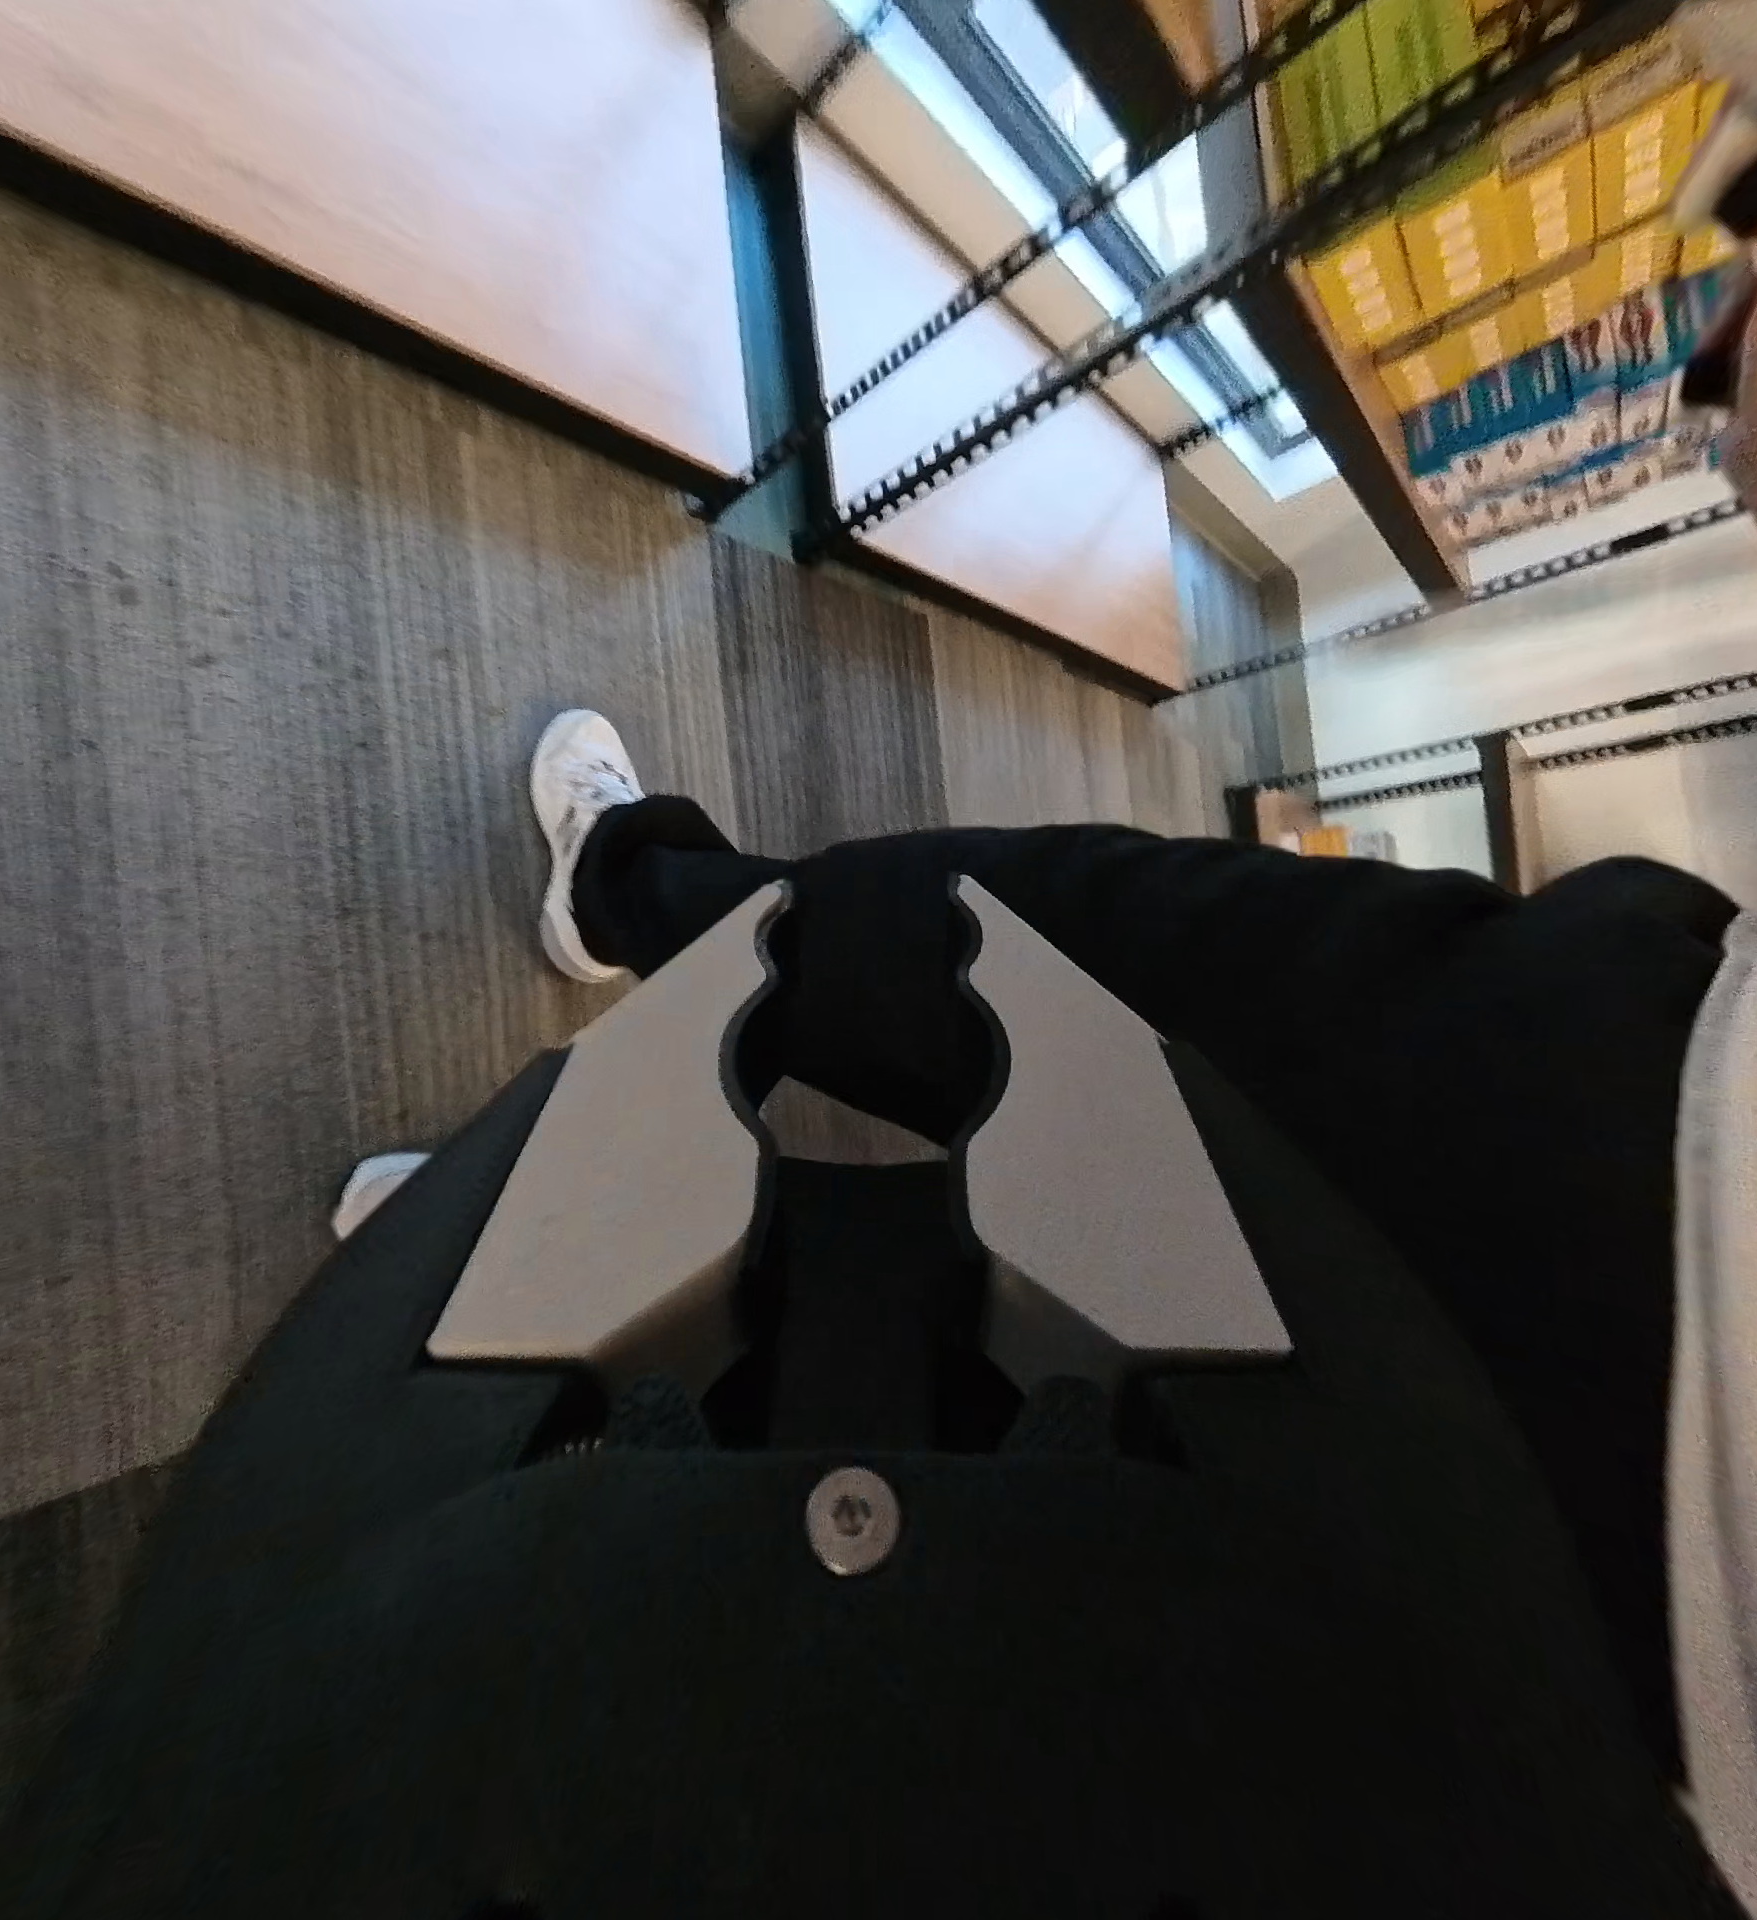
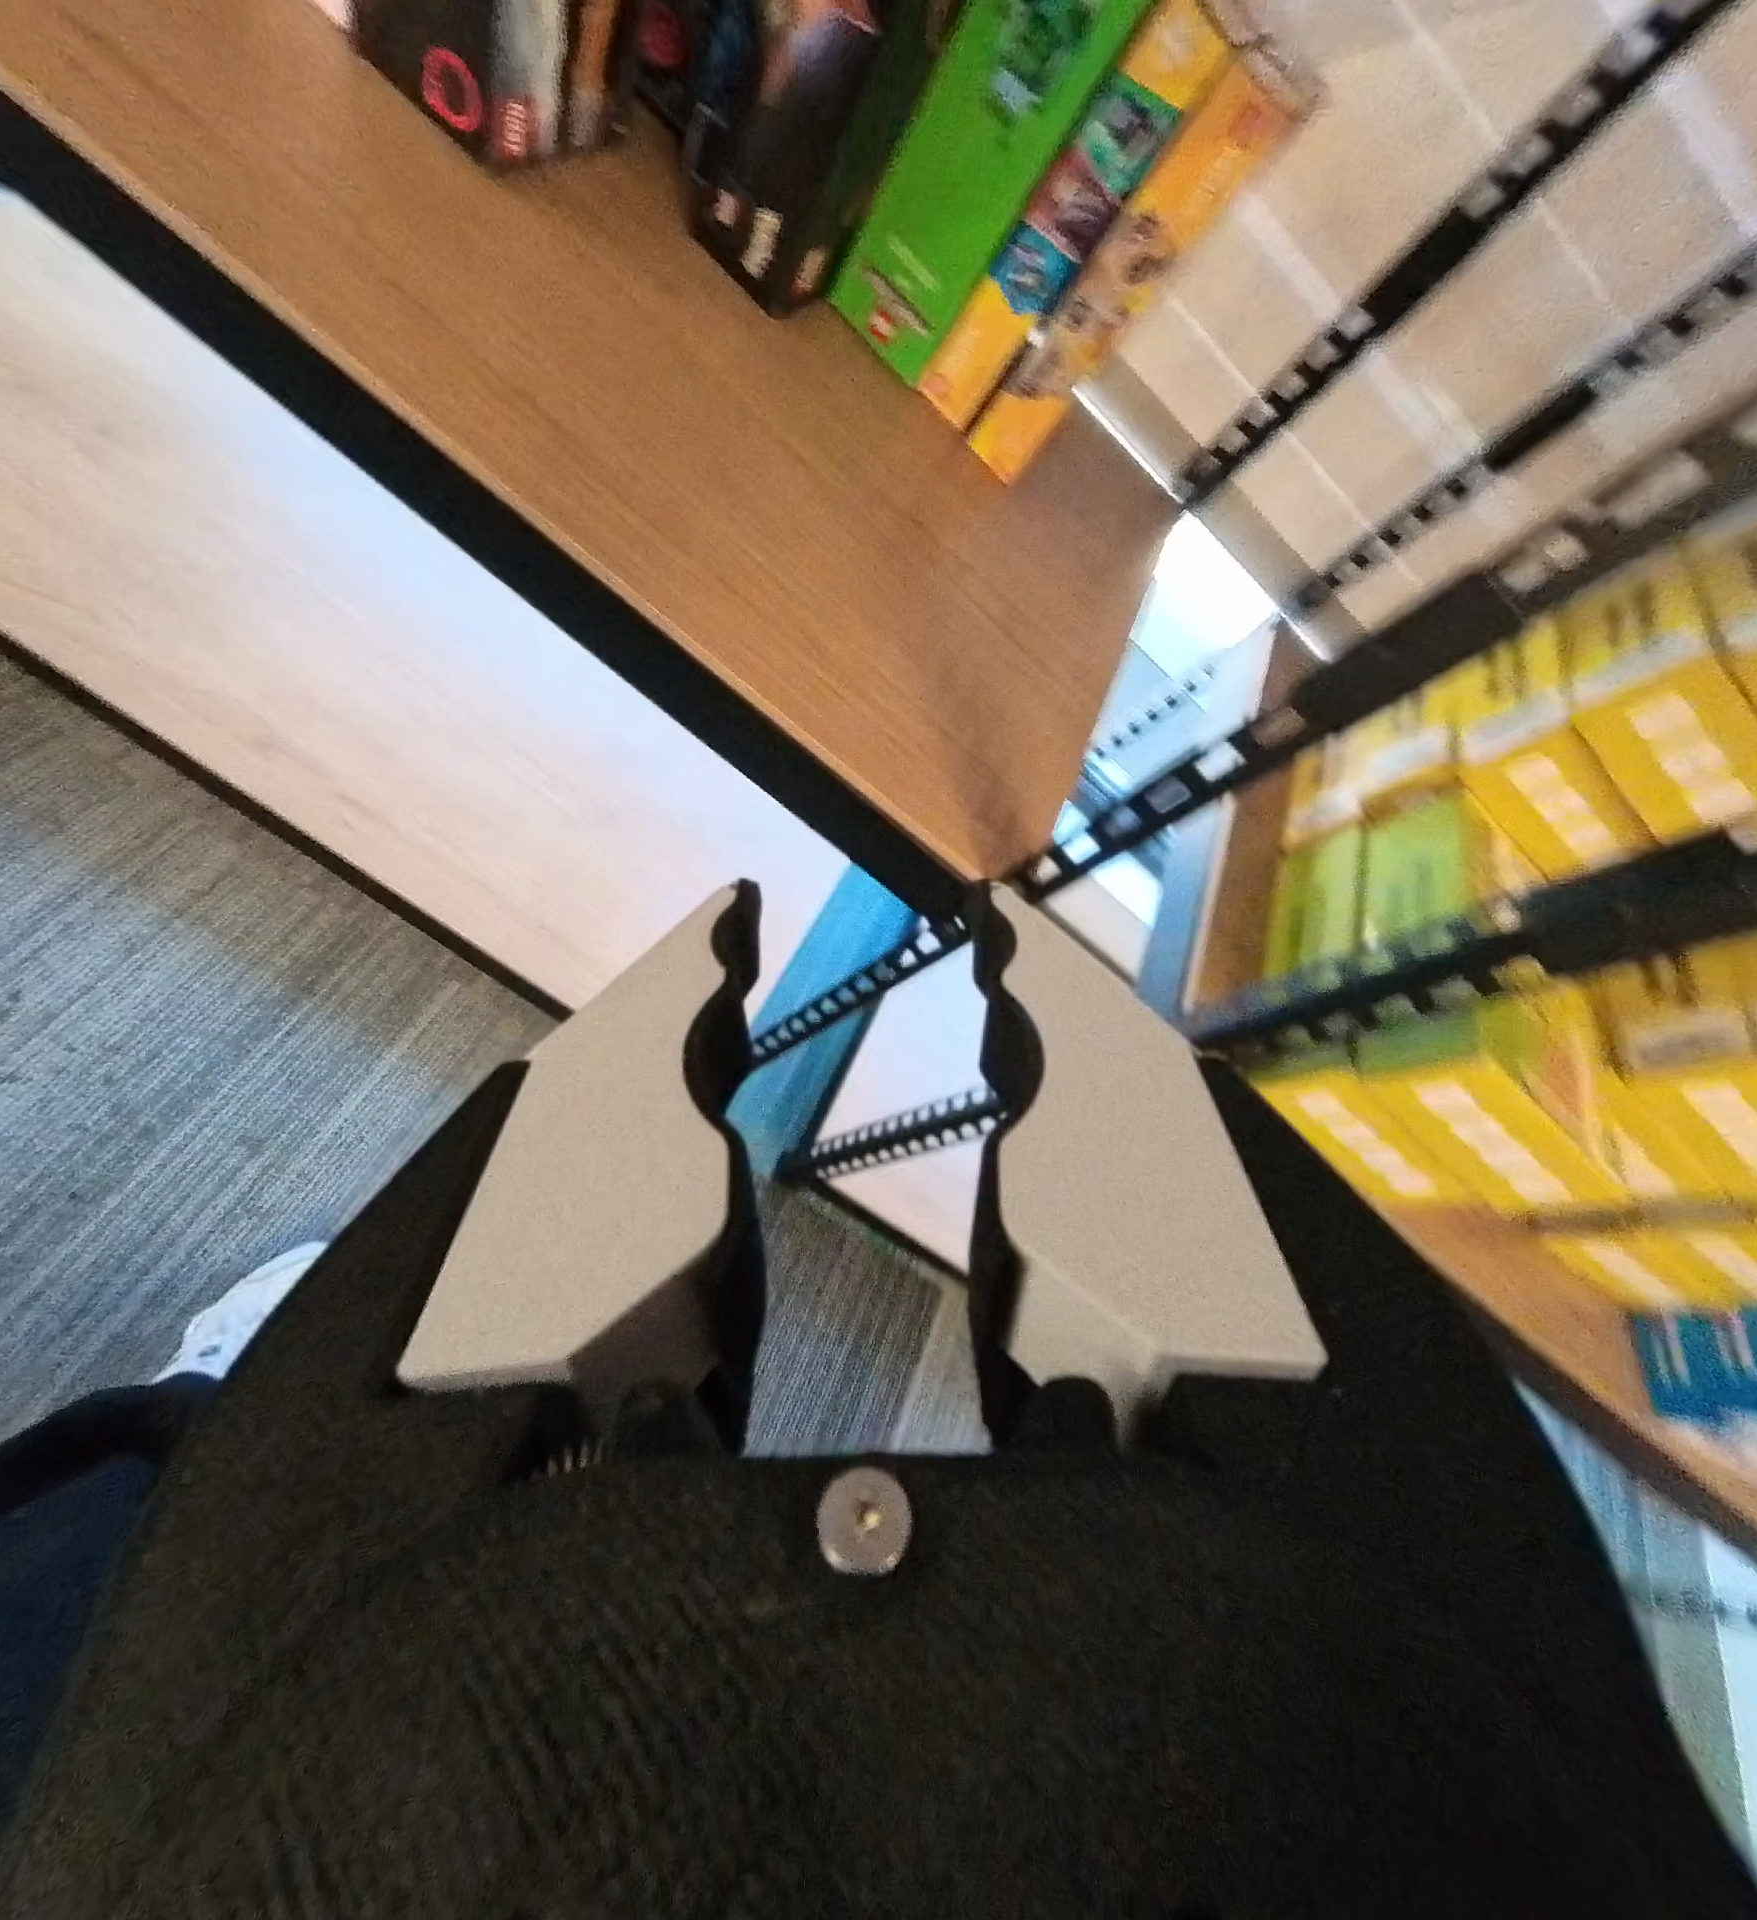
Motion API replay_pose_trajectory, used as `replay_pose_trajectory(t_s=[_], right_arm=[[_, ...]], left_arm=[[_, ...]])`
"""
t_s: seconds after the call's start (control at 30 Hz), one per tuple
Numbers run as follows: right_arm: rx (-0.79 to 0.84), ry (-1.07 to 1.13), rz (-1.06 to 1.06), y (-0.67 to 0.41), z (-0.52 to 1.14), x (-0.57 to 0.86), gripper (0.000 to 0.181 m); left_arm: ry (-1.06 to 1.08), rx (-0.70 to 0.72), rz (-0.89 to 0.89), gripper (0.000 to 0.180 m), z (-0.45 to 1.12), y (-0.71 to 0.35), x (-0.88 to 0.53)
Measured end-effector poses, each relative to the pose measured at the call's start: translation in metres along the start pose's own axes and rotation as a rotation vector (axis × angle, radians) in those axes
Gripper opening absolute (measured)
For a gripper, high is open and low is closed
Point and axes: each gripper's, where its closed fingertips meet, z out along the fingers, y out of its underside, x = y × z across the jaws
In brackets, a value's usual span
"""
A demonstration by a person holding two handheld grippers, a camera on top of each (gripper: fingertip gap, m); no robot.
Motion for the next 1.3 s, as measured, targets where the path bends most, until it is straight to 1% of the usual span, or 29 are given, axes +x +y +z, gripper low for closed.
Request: replay_pose_trajectory(t_s=[0.07, 0.1, 0.17, 0.23, 0.33, 0.43, 0.63, 0.73, 0.83, 0.93, 1.03, 1.1, 1.17, 1.23, 1.3], right_arm=[[-0.016, 0.023, 0.084, -0.001, -0.032, 0.002, 0.041], [0.001, 0.032, 0.113, -0.009, -0.044, 0.005, 0.041], [0.073, 0.096, 0.147, -0.038, -0.069, 0.024, 0.041], [0.185, 0.16, 0.196, -0.079, -0.097, 0.048, 0.043], [0.317, 0.203, 0.267, -0.124, -0.139, 0.077, 0.043], [0.393, 0.263, 0.314, -0.141, -0.176, 0.107, 0.042], [0.468, 0.376, 0.44, -0.13, -0.234, 0.165, 0.04], [0.533, 0.412, 0.414, -0.126, -0.257, 0.184, 0.043], [0.574, 0.459, 0.3, -0.125, -0.273, 0.2, 0.042], [0.548, 0.5, 0.138, -0.123, -0.276, 0.212, 0.04], [0.53, 0.464, 0.051, -0.117, -0.275, 0.22, 0.039], [0.509, 0.417, 0.053, -0.108, -0.277, 0.232, 0.038], [0.485, 0.382, 0.101, -0.093, -0.284, 0.25, 0.037], [0.506, 0.341, 0.157, -0.077, -0.295, 0.269, 0.031], [0.518, 0.32, 0.251, -0.06, -0.304, 0.294, 0.03]], left_arm=[[-0.037, 0.088, 0.031, 0.025, -0.034, -0.015, 0.004], [-0.053, 0.137, 0.046, 0.025, -0.049, -0.025, 0.007], [-0.068, 0.225, 0.077, 0.026, -0.077, -0.046, 0.015], [-0.073, 0.291, 0.122, 0.027, -0.1, -0.065, 0.026], [-0.093, 0.336, 0.213, 0.027, -0.126, -0.086, 0.039], [-0.115, 0.375, 0.276, 0.028, -0.144, -0.103, 0.048], [-0.1, 0.545, 0.29, 0.029, -0.174, -0.143, 0.073], [-0.098, 0.58, 0.357, 0.03, -0.18, -0.165, 0.095], [-0.091, 0.625, 0.437, 0.031, -0.183, -0.193, 0.127], [-0.066, 0.687, 0.5, 0.031, -0.182, -0.221, 0.165], [-0.051, 0.747, 0.547, 0.033, -0.175, -0.245, 0.202], [-0.042, 0.78, 0.532, 0.034, -0.164, -0.257, 0.225], [-0.028, 0.792, 0.536, 0.033, -0.151, -0.265, 0.249], [-0.053, 0.782, 0.579, 0.033, -0.135, -0.269, 0.267], [-0.094, 0.765, 0.606, 0.033, -0.122, -0.272, 0.279]])
